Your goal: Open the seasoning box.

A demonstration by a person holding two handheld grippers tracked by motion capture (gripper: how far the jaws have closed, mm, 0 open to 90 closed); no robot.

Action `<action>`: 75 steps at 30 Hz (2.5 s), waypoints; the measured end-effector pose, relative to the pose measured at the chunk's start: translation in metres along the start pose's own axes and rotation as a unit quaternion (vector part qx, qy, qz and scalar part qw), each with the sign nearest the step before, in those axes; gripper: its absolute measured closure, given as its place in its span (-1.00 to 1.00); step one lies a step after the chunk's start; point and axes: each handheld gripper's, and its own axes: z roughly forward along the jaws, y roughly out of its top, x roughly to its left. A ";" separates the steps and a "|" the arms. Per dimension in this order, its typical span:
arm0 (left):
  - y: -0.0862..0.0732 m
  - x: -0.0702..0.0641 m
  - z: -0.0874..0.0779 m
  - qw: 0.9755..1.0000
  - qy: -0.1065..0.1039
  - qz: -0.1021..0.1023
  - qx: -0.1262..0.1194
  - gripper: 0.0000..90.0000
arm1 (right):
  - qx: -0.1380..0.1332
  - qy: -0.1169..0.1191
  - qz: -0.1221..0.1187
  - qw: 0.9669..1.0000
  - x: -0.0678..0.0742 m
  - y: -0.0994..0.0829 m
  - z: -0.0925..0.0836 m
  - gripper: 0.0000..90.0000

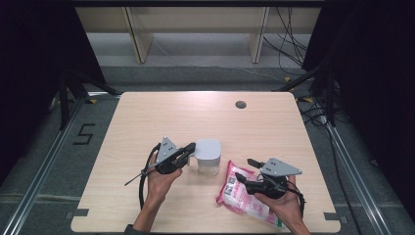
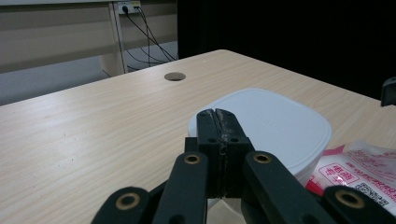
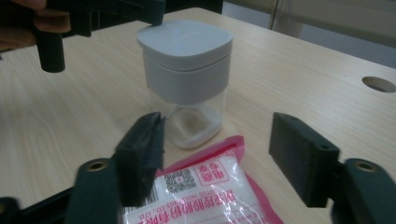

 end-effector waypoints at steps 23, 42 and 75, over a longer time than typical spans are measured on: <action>-0.002 0.005 -0.003 1.000 -0.008 -0.020 0.000 0.97 | 0.026 -0.004 -0.049 0.998 0.003 0.025 0.054 1.00; -0.003 0.011 -0.006 0.999 -0.011 -0.031 0.005 0.84 | 0.014 0.007 -0.068 0.998 0.013 0.041 0.063 1.00; -0.043 -0.001 -0.069 0.991 0.031 0.016 0.127 -0.37 | -0.025 0.031 -0.099 0.994 0.045 0.074 0.091 0.99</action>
